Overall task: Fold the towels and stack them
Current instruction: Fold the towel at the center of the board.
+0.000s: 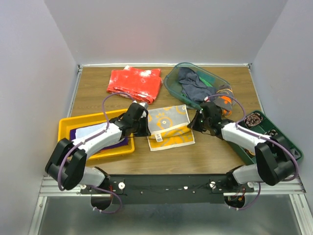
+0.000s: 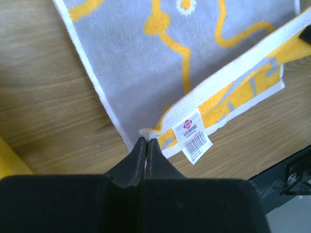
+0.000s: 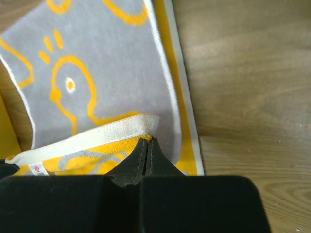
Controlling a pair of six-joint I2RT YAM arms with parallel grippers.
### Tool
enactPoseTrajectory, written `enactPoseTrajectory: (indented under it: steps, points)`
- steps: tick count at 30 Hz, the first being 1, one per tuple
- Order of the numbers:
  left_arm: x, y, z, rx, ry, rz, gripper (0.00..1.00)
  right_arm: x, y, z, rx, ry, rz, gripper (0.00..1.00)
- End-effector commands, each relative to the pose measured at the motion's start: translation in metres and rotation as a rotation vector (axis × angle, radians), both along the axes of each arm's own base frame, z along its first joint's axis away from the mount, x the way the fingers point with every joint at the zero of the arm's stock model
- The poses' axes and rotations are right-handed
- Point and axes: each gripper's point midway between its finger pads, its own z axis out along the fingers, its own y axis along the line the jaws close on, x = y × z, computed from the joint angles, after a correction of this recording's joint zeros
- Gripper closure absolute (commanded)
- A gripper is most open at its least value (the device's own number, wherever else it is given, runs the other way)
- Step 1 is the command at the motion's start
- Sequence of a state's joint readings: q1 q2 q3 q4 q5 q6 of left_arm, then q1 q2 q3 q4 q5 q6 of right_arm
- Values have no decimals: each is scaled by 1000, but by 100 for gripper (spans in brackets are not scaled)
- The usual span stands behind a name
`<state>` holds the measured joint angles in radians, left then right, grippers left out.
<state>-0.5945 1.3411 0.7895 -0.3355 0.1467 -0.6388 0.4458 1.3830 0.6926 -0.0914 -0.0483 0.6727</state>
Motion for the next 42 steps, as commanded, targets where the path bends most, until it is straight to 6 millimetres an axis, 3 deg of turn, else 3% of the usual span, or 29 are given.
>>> enactPoseTrajectory:
  steps: [1, 6, 11, 15, 17, 18, 20, 21, 24, 25, 28, 30, 31, 32, 33, 34, 35, 36, 39, 40, 42]
  points:
    - [2, -10, -17, 0, 6, 36, 100, -18, 6, -25, 40, 52, -19, 99]
    - [-13, -4, -31, 71, 34, 10, 100, -45, -3, -50, 21, 123, -40, 99]
    - [-30, 0, -38, 93, 65, -22, 100, -68, -7, -52, 47, 151, -61, 99]
    - [-37, 1, -40, 105, 63, -34, 100, -70, -14, -46, 20, 132, -80, 99]
    - [-35, 1, -35, 102, 45, -38, 100, -65, -17, -35, 19, 79, -86, 89]
    - [-36, 0, -34, 98, 43, -43, 99, -63, -17, -29, 23, 59, -82, 76]
    - [-37, -2, -29, 88, 25, -63, 92, -62, -16, -22, 27, 38, -71, 66]
    - [-40, -3, -30, 91, 24, -76, 86, -63, -17, -17, 32, 30, -71, 57]
    - [-45, -9, -18, 58, -5, -121, 69, -64, -16, -3, 46, 6, -58, 48]
    - [-46, -11, -14, 45, -10, -133, 58, -64, -16, 1, 48, -1, -58, 45]
    - [-46, -19, 12, -16, -71, -179, 45, -54, -18, 17, 27, -42, -68, 42]
    - [-39, -20, 28, -24, -115, -163, 42, -40, -17, 30, 11, -78, -76, 42]
    - [-32, -15, 30, 4, -140, -133, 41, -35, -16, 23, -22, -62, -67, 43]
    - [-27, -10, 25, 45, -128, -106, 41, -30, -16, 20, -43, -53, -69, 43]
    - [-18, -12, 32, 54, -141, -85, 43, -17, -13, 30, -61, -75, -72, 45]
    - [-10, -7, 29, 92, -145, -41, 49, -12, -13, 28, -77, -70, -73, 46]
    - [-6, -6, 18, 130, -120, -25, 53, -8, -12, 13, -112, -32, -69, 48]
    - [2, -9, 20, 137, -124, -11, 58, 0, -7, 17, -117, -36, -65, 51]
    - [10, -10, -1, 200, -83, -1, 75, 4, -4, -8, -202, 33, -36, 56]
    - [10, -11, -5, 209, -72, -9, 82, 9, 1, -6, -218, 31, -20, 57]
    - [3, -17, -14, 204, -45, -50, 87, 4, 2, -19, -273, 74, 7, 59]
